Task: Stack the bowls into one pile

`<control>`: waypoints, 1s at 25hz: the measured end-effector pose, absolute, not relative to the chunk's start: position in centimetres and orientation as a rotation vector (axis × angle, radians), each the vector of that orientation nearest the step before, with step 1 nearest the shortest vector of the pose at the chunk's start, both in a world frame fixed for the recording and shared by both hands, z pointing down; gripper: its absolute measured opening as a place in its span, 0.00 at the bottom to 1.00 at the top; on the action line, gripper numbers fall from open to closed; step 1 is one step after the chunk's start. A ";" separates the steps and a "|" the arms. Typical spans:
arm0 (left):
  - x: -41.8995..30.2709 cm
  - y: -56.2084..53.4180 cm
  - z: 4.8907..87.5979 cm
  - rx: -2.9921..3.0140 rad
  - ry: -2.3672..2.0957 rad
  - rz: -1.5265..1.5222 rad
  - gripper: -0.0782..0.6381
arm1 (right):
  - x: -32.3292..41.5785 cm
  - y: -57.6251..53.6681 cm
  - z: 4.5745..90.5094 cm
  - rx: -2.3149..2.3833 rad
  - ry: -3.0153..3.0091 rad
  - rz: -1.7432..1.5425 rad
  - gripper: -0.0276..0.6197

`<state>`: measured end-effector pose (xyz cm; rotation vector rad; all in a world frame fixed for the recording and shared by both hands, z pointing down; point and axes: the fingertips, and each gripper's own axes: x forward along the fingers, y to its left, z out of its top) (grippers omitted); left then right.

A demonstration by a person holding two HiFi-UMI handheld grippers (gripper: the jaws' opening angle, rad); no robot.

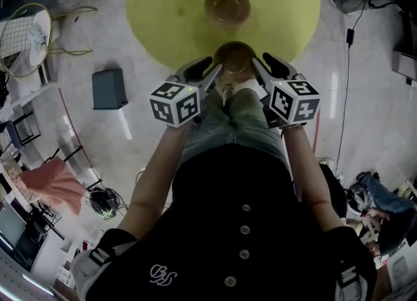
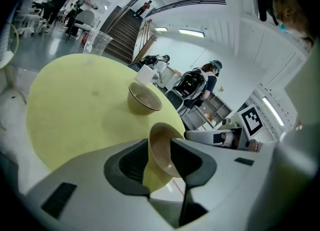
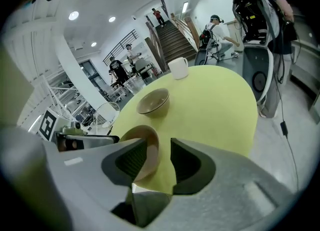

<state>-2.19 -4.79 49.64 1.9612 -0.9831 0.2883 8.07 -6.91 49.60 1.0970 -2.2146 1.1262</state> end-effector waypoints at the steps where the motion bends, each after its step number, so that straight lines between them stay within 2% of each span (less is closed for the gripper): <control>1: -2.2 -4.5 49.7 1.958 -0.982 0.289 0.29 | 8.1 -6.6 49.7 1.094 -2.213 1.134 0.25; 25: -1.1 -3.6 51.0 1.945 -0.930 0.338 0.29 | 6.3 -4.3 50.9 1.028 -2.228 1.238 0.25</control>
